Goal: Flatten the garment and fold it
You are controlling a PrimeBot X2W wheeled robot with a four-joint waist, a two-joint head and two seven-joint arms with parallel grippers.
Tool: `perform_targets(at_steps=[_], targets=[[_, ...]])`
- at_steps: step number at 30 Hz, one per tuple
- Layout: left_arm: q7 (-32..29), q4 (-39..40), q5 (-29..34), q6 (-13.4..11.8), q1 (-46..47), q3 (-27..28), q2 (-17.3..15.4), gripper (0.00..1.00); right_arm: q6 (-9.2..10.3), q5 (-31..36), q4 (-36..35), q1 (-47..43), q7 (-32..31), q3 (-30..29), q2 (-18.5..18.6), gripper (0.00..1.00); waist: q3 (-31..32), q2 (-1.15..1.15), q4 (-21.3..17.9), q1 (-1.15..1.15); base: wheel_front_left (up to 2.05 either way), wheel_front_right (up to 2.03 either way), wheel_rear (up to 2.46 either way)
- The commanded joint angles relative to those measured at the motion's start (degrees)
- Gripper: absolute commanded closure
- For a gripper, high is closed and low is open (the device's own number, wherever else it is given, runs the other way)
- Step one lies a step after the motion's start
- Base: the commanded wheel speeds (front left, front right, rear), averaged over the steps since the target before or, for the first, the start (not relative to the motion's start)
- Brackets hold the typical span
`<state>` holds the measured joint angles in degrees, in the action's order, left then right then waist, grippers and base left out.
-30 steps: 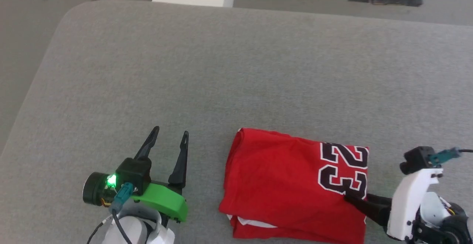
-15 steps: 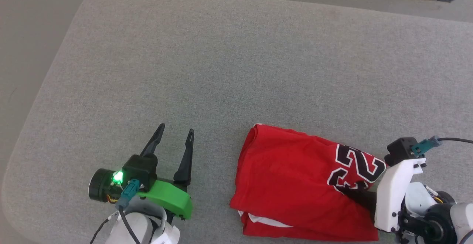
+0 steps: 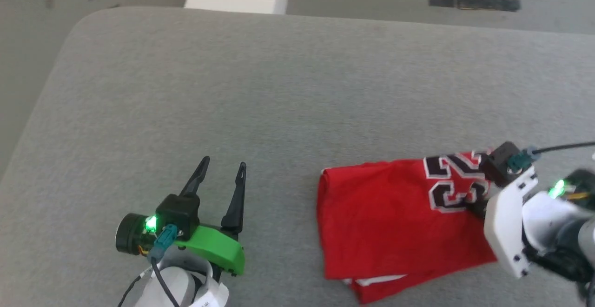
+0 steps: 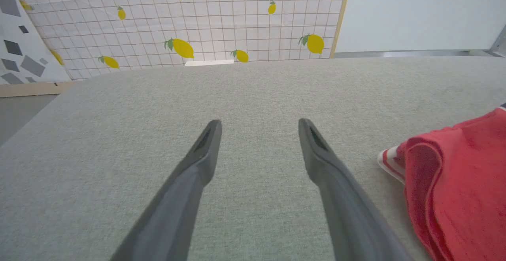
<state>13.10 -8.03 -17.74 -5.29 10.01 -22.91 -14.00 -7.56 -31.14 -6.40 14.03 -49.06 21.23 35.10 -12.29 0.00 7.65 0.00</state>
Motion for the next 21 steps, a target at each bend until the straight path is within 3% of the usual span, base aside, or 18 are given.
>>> perform_targets(at_steps=[1, 3, 4, 6, 13, 21], targets=[[-0.13, 0.52, -0.68, -0.19, 0.89, 0.20, 0.30, 0.00, 0.08, 1.03, -0.84, 3.20, 0.91, 2.78, 2.91, 1.00, -0.66, 0.00, -5.68, 0.00, 0.00, 0.00, 0.00], [-0.03, 1.44, -0.97, -0.52, 0.68, 0.64, 0.17, 0.00, 0.08, 2.17, -1.27, 7.88, 2.09, 7.76, 7.63, 1.00, -2.09, 0.00, -9.21, 0.00, 0.00, 0.00, 0.00], [-0.08, 3.25, -1.00, -0.40, 0.59, 0.75, -0.52, 0.00, 0.08, 3.87, -0.30, 15.59, 4.89, 14.23, 13.39, 1.00, -4.50, 0.00, -14.11, 0.00, 0.00, 0.00, 0.00], [-0.27, 4.52, -0.95, -0.34, 0.72, 0.86, -1.07, 0.00, 0.08, 4.55, 1.02, 19.76, 6.96, 17.44, 16.16, 1.00, -6.21, 0.00, -16.75, 0.00, 0.00, 0.00, 0.00], [-1.78, 9.78, -0.22, -0.65, 2.29, 1.37, -2.96, 0.00, 0.08, 5.25, 9.03, 28.07, 14.13, 23.53, 23.93, 1.00, -12.30, 0.00, -22.58, 0.00, 0.00, 0.00, 0.00], [-4.49, 15.26, 1.11, -0.65, 4.86, 0.97, -4.64, 0.00, 0.08, 7.26, 23.94, 29.56, 25.39, 21.87, 27.86, 1.00, -18.00, 0.00, -22.93, 0.00, 0.00, 0.00, 0.00]])
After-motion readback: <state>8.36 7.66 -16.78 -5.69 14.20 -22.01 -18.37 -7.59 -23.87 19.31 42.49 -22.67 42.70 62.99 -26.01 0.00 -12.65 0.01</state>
